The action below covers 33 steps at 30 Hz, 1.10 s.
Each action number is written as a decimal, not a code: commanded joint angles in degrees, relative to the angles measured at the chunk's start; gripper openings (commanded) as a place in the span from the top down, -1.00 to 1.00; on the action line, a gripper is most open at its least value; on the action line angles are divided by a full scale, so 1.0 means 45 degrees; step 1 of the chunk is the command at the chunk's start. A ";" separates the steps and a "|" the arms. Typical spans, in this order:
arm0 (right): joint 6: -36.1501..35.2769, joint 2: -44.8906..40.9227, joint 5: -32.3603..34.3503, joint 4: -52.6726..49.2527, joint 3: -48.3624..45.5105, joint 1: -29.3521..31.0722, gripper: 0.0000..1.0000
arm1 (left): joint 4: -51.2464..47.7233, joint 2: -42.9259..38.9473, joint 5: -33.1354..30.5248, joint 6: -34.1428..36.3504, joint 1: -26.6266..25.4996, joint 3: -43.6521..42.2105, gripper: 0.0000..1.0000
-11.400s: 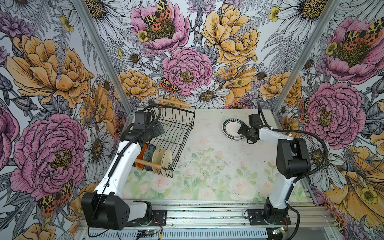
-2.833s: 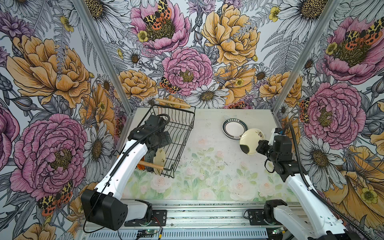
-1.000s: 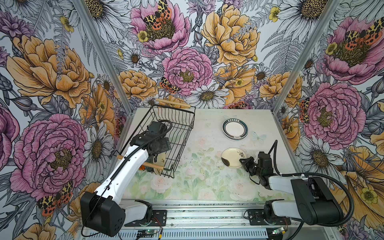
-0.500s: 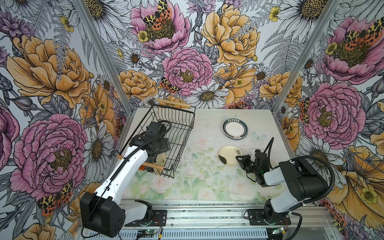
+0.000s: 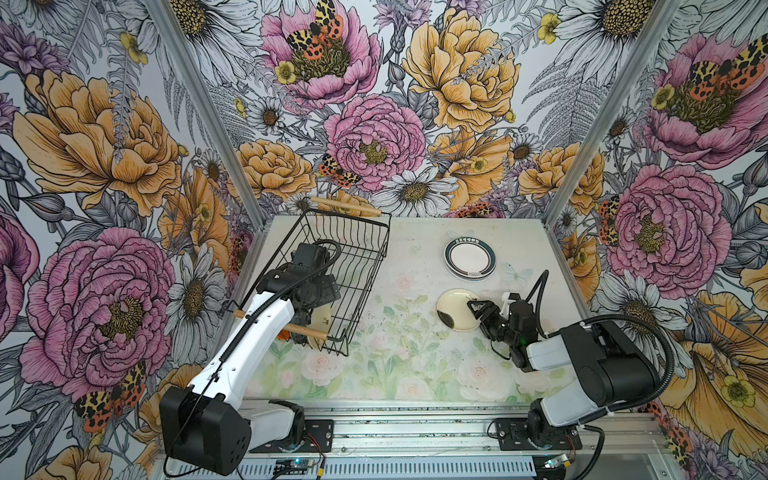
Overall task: Unload the plates from the dish rack
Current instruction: 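Lower the cream plate flat onto the table beside the plate stack with the right gripper, then grasp the cream calligraphy-print plate in the rack with the left gripper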
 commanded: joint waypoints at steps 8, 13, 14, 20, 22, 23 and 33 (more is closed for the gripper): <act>-0.0917 -0.3147 0.2458 -0.7184 0.0082 0.0034 -0.86 | -0.0231 0.0259 0.0028 0.0425 0.0192 -0.0050 -0.74; -0.1093 -0.4719 0.2999 -0.9197 0.0320 -0.0022 -0.98 | -0.0450 0.0283 -0.0123 0.0467 0.0191 -0.0109 -0.74; -0.1083 -0.4953 0.3046 -0.9524 0.0363 -0.0024 -0.99 | -0.0539 0.0339 -0.0180 0.0462 0.0208 -0.0123 -0.74; -0.1069 -0.5916 0.3114 -1.0518 0.0808 -0.0065 -0.99 | -0.0959 0.0826 -0.0297 0.0412 0.0228 -0.0122 -0.64; -0.1151 -0.5969 0.3125 -1.0625 0.1020 -0.0063 -0.99 | -0.0985 0.0899 -0.0590 0.0446 0.0228 -0.0181 -0.58; -0.1170 -0.5931 0.3109 -1.0662 0.1101 -0.0096 -0.99 | -0.0985 0.0938 -0.0593 0.0459 0.0228 -0.0165 -0.56; -0.1528 -0.5857 0.2826 -1.0663 0.1577 -0.0123 -0.99 | -0.1058 0.1204 -0.0602 0.0469 0.0365 -0.0252 -0.18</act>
